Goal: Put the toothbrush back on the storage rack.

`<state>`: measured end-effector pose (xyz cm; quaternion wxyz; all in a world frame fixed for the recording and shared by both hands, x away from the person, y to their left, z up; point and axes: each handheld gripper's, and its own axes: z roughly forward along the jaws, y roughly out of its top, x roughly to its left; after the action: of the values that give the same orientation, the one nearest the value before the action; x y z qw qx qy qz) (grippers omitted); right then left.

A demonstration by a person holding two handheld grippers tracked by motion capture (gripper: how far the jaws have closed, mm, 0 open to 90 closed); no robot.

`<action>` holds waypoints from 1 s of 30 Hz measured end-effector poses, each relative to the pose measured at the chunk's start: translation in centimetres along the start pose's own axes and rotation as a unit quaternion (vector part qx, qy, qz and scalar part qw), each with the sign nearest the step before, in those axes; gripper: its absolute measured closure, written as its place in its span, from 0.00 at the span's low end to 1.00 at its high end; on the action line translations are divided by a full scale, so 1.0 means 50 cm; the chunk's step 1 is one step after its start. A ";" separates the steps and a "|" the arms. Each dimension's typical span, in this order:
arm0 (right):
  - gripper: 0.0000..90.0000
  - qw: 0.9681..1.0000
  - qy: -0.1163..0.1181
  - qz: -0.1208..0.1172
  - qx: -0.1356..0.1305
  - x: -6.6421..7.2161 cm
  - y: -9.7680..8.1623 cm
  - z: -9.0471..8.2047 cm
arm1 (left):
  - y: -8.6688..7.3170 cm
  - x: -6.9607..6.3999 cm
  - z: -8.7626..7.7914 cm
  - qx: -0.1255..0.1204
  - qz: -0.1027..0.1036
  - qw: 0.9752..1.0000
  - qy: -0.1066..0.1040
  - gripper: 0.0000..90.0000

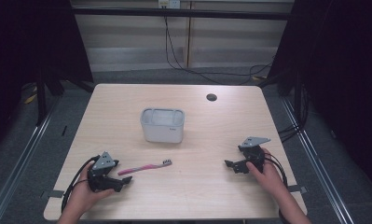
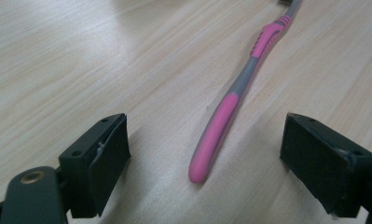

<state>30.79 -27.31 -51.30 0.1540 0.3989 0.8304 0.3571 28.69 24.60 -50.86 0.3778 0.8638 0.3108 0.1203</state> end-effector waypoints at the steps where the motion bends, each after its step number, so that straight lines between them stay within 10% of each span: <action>1: 0.11 1.000 0.000 0.000 0.000 0.000 0.000 0.000 | 0.000 0.000 0.000 0.000 0.000 1.000 0.000 0.16; 7: 0.11 1.000 0.000 0.000 0.000 0.000 0.000 0.000 | 0.000 0.001 -0.001 0.001 0.000 1.000 -0.001 0.17; 13: 0.11 1.000 0.000 0.000 0.000 0.000 0.000 0.000 | 0.024 0.006 -0.013 0.060 0.001 0.998 -0.008 0.24; 30: 0.11 1.000 0.000 0.000 0.000 0.000 0.000 0.000 | 0.146 -0.043 0.044 0.170 0.062 0.982 -0.048 0.39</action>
<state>30.79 -27.32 -51.30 0.1540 0.3988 0.8305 0.3571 31.26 18.16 -47.01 0.2315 0.9380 0.2536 0.0471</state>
